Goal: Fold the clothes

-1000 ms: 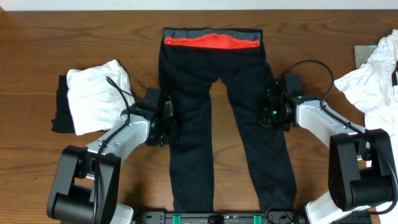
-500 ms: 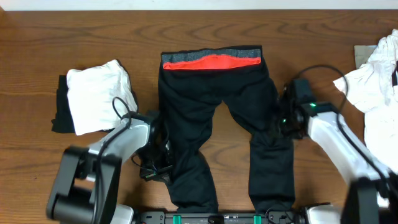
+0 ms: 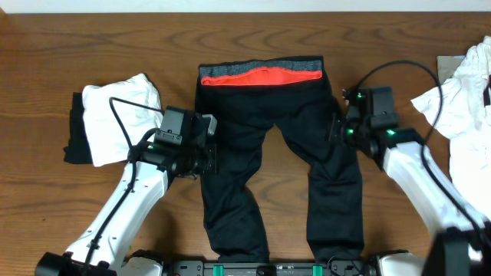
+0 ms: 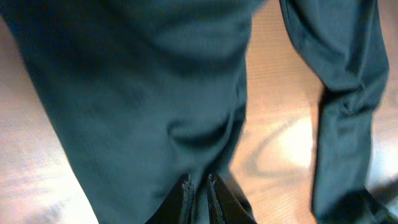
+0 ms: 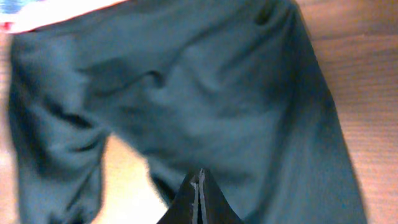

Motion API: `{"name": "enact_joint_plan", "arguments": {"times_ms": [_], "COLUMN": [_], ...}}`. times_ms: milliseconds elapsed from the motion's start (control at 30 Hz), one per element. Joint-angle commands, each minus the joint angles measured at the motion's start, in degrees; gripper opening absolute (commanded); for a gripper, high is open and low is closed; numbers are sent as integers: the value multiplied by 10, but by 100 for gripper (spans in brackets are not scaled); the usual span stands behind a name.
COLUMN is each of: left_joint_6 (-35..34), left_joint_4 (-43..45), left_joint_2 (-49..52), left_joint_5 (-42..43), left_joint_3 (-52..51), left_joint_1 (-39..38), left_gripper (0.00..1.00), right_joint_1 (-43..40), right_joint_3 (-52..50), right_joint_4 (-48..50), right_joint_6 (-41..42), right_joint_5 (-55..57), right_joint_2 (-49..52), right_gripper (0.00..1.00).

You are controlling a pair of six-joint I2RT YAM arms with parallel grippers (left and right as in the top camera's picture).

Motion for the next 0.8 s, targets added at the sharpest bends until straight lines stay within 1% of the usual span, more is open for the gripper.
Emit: {"name": "enact_joint_plan", "arguments": {"times_ms": [0,200,300,400,500,567,733,767], "left_joint_6": [11,7,6,3,3,3,3,3], "left_joint_4": [20,21,12,12,12,12,16,19], "left_joint_2": [5,5,5,5,5,5,5,5], "left_joint_5": [-34,-34,-31,-30,-30,-30,-30,-30], "left_joint_3": [5,5,5,5,5,5,5,5], "left_joint_1": [-2,-2,-2,-2,-2,-2,-2,-2], "left_gripper": [12,12,12,12,12,12,12,12], "right_joint_1": [-10,-25,-35,-50,-76,-97,-128,-129], "right_joint_3": [3,7,23,48,92,133,252,269], "right_joint_4": [36,122,129,125,110,99,83,73], "right_joint_6": [25,57,70,70,70,70,-2,-8], "right_joint_5": [17,-8,13,57,89,89,-9,-9], "right_joint_2": [60,161,207,255,306,335,376,377], "right_gripper": [1,2,1,1,1,1,1,1]}}
